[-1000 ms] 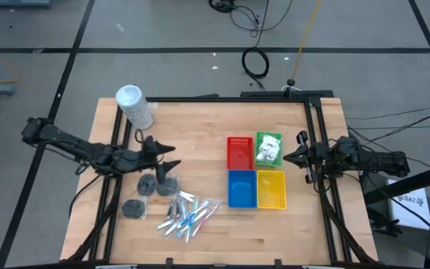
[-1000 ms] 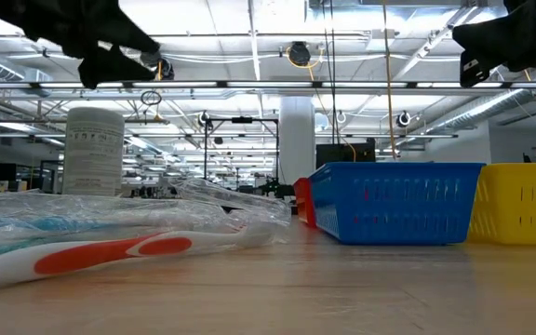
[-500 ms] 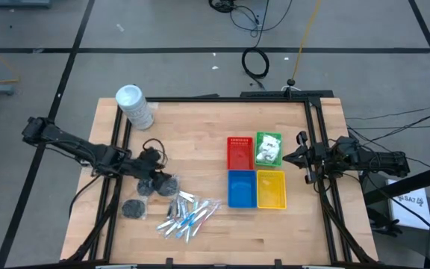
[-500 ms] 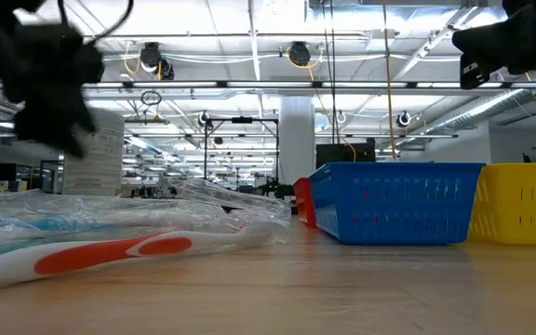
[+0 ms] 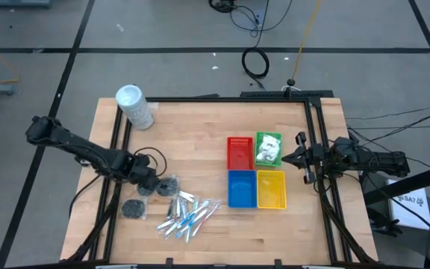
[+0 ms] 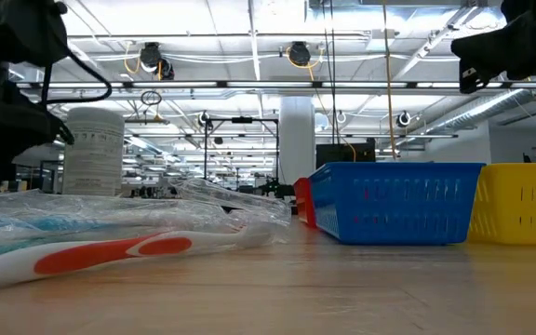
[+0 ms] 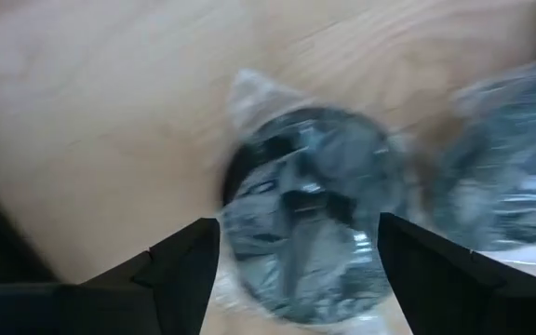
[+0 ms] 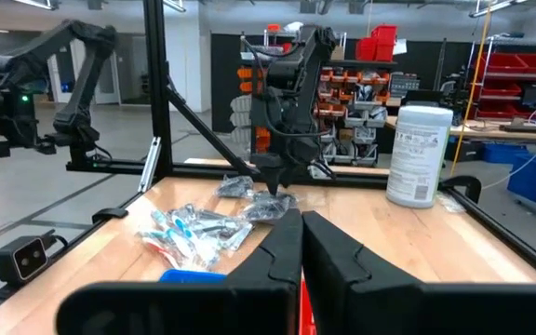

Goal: Pick & Place Travel size toiletries
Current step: Put the black hairbrush into the orange bin

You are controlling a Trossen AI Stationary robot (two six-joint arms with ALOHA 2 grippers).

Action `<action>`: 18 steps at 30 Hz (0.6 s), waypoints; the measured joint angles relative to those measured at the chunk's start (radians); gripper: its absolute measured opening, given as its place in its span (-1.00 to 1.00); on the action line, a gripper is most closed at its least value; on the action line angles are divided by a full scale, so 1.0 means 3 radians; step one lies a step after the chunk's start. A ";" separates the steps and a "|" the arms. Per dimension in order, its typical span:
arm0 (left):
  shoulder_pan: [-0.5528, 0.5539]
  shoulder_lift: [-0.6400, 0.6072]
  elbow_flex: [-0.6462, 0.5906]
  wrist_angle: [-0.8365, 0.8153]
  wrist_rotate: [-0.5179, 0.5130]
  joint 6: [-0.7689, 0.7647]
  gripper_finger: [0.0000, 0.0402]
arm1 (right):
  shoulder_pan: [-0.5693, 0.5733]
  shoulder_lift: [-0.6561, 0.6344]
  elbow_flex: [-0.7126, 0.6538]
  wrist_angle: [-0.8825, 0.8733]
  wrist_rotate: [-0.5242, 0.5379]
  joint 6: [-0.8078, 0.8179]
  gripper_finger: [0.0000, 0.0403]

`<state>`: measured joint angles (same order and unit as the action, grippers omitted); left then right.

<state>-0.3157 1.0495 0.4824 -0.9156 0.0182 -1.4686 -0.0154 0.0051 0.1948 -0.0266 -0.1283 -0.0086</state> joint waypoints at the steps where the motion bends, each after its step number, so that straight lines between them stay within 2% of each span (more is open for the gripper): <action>1: 0.0000 0.0055 0.0000 0.0003 0.0010 -0.0002 0.42 | 0.0000 0.0000 -0.0017 0.0003 0.0000 0.0000 -1.00; 9: 0.0000 0.0458 0.0018 0.0163 0.0015 0.0040 0.42 | 0.0000 0.0000 -0.0051 0.0055 0.0002 -0.0050 -1.00; 18: 0.0000 0.0487 0.0009 0.0371 -0.0074 0.0167 0.40 | -0.0001 0.0000 -0.0054 0.0078 0.0002 -0.0050 -1.00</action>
<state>-0.3157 1.1957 0.4850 -0.8043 -0.0040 -1.4186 -0.0158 0.0051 0.1787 -0.0032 -0.1276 -0.0235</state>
